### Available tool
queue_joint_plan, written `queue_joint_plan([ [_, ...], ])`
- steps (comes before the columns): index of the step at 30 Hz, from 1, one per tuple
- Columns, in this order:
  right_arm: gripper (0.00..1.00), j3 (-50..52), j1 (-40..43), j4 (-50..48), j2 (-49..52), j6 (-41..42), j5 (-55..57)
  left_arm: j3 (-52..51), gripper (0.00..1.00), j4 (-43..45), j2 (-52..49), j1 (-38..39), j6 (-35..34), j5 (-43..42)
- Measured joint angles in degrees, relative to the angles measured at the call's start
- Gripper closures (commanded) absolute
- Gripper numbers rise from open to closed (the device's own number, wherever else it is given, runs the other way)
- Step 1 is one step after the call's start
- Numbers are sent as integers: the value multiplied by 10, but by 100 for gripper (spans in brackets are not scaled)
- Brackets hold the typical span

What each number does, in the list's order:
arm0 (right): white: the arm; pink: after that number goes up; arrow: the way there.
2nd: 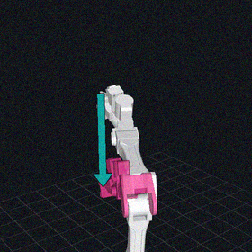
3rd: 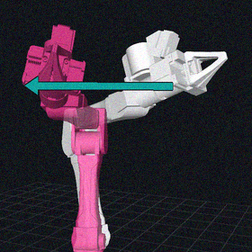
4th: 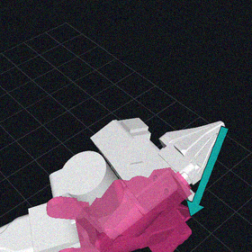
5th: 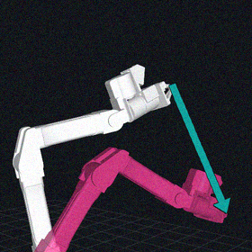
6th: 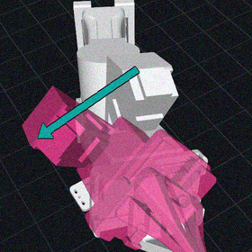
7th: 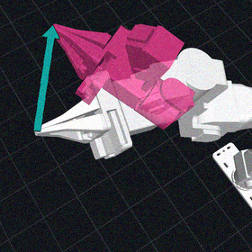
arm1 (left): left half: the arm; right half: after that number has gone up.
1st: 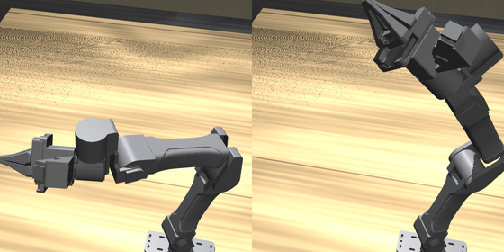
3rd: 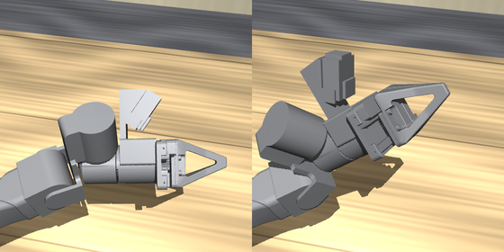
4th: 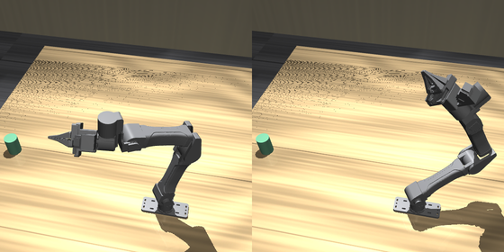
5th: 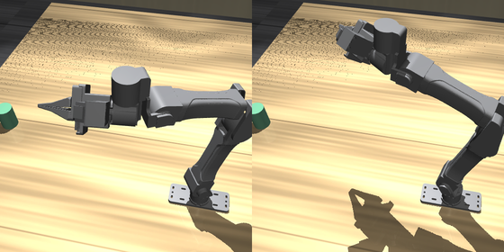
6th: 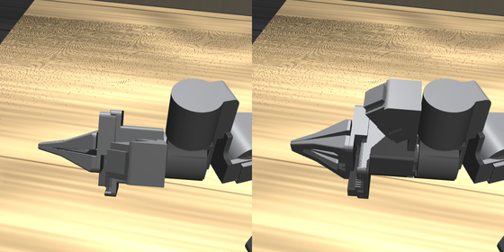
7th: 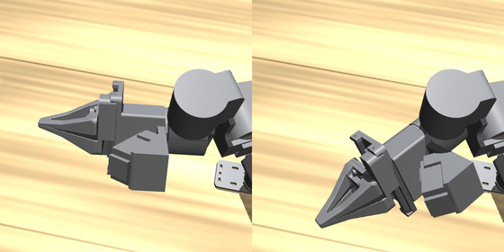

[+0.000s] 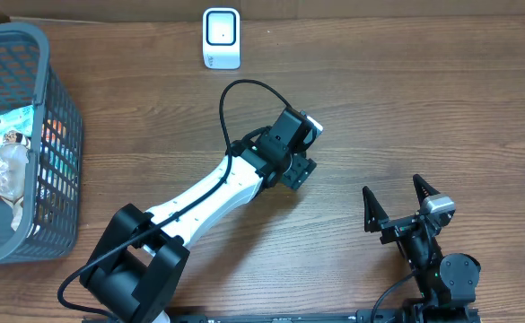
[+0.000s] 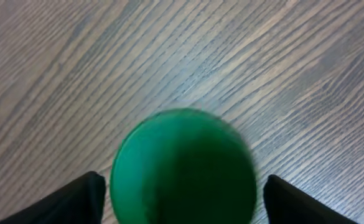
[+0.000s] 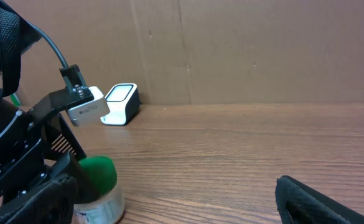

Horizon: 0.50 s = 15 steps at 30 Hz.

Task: Scan the item barcode
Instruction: 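Lower the jar onto the table center and open the left gripper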

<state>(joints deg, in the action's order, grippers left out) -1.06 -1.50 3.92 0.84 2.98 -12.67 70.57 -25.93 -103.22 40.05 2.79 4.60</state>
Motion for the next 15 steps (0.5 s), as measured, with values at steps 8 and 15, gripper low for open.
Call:
queue_joint_plan([
  [8, 0, 0, 0, 0, 0, 0, 0, 0, 8, 0, 0, 0, 2, 0],
  [15, 0, 0, 0, 0, 0, 0, 0, 18, 7, -14, 0, -4, -16, 0],
])
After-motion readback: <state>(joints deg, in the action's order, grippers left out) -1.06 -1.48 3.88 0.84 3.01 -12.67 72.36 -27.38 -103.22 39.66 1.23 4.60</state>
